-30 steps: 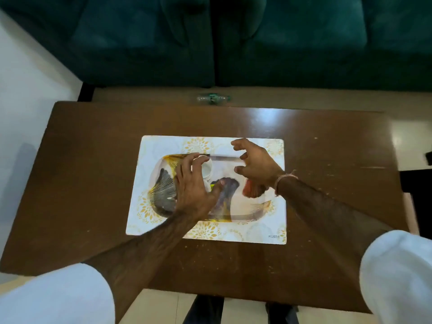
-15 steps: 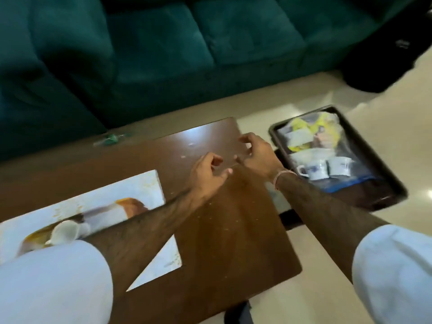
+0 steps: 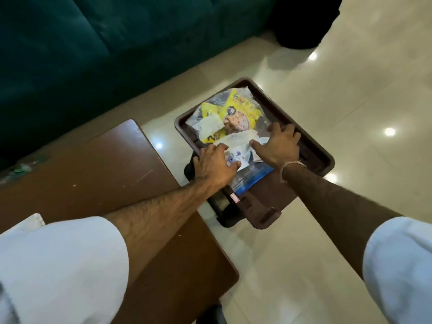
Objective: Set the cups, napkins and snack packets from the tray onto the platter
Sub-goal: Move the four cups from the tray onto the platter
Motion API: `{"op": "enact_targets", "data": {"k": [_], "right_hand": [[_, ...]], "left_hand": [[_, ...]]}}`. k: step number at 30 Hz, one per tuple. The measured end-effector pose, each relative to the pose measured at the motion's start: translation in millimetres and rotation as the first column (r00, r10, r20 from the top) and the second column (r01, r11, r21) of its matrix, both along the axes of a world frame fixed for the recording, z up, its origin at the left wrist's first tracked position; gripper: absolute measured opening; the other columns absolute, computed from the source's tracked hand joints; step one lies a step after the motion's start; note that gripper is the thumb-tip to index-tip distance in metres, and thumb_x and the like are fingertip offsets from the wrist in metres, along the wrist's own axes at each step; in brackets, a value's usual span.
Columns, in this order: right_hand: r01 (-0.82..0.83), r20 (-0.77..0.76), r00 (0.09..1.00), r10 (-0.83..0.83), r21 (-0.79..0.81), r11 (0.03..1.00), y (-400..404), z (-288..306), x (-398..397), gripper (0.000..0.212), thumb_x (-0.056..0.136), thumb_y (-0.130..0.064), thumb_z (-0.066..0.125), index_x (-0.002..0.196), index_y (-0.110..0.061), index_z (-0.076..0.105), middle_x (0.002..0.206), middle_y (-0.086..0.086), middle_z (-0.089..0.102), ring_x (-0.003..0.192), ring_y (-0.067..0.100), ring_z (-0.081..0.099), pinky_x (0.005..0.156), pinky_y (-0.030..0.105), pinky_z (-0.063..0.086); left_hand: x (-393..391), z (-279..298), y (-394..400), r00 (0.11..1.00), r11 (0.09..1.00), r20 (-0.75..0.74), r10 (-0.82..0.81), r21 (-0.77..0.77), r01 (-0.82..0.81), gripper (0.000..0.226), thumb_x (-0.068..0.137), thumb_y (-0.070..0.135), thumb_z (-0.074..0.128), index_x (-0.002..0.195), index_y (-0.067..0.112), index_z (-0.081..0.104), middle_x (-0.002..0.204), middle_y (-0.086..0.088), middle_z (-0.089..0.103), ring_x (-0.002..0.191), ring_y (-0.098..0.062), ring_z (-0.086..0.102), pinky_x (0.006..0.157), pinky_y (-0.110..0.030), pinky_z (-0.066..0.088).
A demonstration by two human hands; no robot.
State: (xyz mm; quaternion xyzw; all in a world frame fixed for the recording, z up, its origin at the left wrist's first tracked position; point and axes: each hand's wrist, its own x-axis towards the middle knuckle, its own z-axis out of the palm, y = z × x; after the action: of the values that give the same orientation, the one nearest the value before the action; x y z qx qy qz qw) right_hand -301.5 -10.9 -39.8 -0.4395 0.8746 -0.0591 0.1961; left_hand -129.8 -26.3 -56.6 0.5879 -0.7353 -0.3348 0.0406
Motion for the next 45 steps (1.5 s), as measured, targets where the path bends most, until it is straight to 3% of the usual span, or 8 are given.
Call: {"op": "enact_targets", "data": {"k": [6,17,25,29,33,37,42,45], "right_hand": [[0.037,0.230,0.972,-0.040,0.018,0.999,5,-29,-22,0.074,0.079,-0.056,0.069,0.136,-0.014,0.046,0.136,0.017,0.057,0.125,0.040,0.053,0.097,0.041,0.047],[0.080,0.344,0.939,-0.019,-0.165,0.983,2,-18,-5,0.071,0.071,-0.042,0.083,0.126,-0.011,0.050,0.119,0.009,0.064,0.093,0.020,0.063,0.069,0.021,0.047],[-0.152,0.434,0.846,0.311,-0.362,0.920,-14,25,85,0.071,0.070,-0.025,0.086,0.130,-0.015,0.051,0.127,0.010,0.058,0.115,0.029,0.056,0.096,0.047,0.050],[-0.237,0.451,0.805,0.385,-0.352,0.906,-16,39,150,0.068,0.063,-0.032,0.088,0.122,-0.021,0.056,0.116,0.008,0.061,0.110,0.027,0.058,0.093,0.044,0.051],[-0.338,0.446,0.762,0.469,-0.343,0.876,-9,45,228,0.070,0.059,-0.035,0.091,0.119,-0.026,0.056,0.119,0.006,0.048,0.104,0.019,0.056,0.095,0.029,0.050],[-0.442,0.450,0.718,0.530,-0.293,0.848,4,44,314,0.069,0.058,-0.043,0.089,0.115,-0.026,0.055,0.123,0.005,0.038,0.116,0.026,0.046,0.104,0.035,0.043],[-0.562,0.523,0.603,0.602,-0.257,0.786,24,42,421,0.066,0.059,-0.037,0.089,0.106,-0.023,0.043,0.109,0.000,0.058,0.099,0.022,0.059,0.075,0.029,0.050],[-0.659,0.546,0.529,0.650,-0.217,0.720,39,36,481,0.069,0.061,-0.043,0.087,0.108,-0.027,0.039,0.106,-0.001,0.063,0.094,0.020,0.064,0.077,0.037,0.059]], "left_hand": [[-26,-20,-13,0.977,0.999,0.205,-0.049,-0.004,0.051,0.055,0.080,0.059,0.064,0.123,0.026,0.057,0.128,-0.009,0.056,0.124,-0.032,0.044,0.100,-0.050,0.033],[-8,-4,-3,0.979,0.996,-0.179,0.094,0.015,-0.092,0.038,0.069,0.036,0.083,0.096,0.021,0.061,0.100,0.002,0.060,0.100,-0.022,0.058,0.082,-0.039,0.038],[88,28,19,0.862,0.947,-0.400,0.312,0.050,-0.319,0.099,0.054,0.023,0.093,0.135,0.027,0.035,0.126,-0.004,0.055,0.116,-0.021,0.052,0.091,-0.036,0.049],[156,36,39,0.874,0.907,-0.305,0.379,-0.063,-0.416,0.085,0.055,0.028,0.093,0.130,0.020,0.052,0.119,-0.005,0.052,0.113,-0.024,0.049,0.088,-0.034,0.046],[225,44,69,0.807,0.812,-0.235,0.541,-0.103,-0.574,0.077,0.053,0.039,0.092,0.116,0.024,0.050,0.113,0.002,0.048,0.103,-0.019,0.053,0.079,-0.036,0.053],[289,46,106,0.666,0.660,-0.206,0.717,-0.105,-0.744,0.074,0.056,0.047,0.088,0.111,0.029,0.042,0.108,0.007,0.053,0.098,-0.017,0.058,0.079,-0.033,0.053],[357,40,146,0.362,0.357,-0.117,0.925,-0.063,-0.932,0.080,0.062,0.050,0.084,0.123,0.024,0.039,0.119,-0.002,0.062,0.108,-0.029,0.062,0.088,-0.047,0.054],[391,29,171,0.217,0.220,-0.155,0.964,0.006,-0.975,0.074,0.065,0.041,0.087,0.123,0.020,0.045,0.123,-0.003,0.064,0.113,-0.030,0.061,0.095,-0.046,0.051]]}}
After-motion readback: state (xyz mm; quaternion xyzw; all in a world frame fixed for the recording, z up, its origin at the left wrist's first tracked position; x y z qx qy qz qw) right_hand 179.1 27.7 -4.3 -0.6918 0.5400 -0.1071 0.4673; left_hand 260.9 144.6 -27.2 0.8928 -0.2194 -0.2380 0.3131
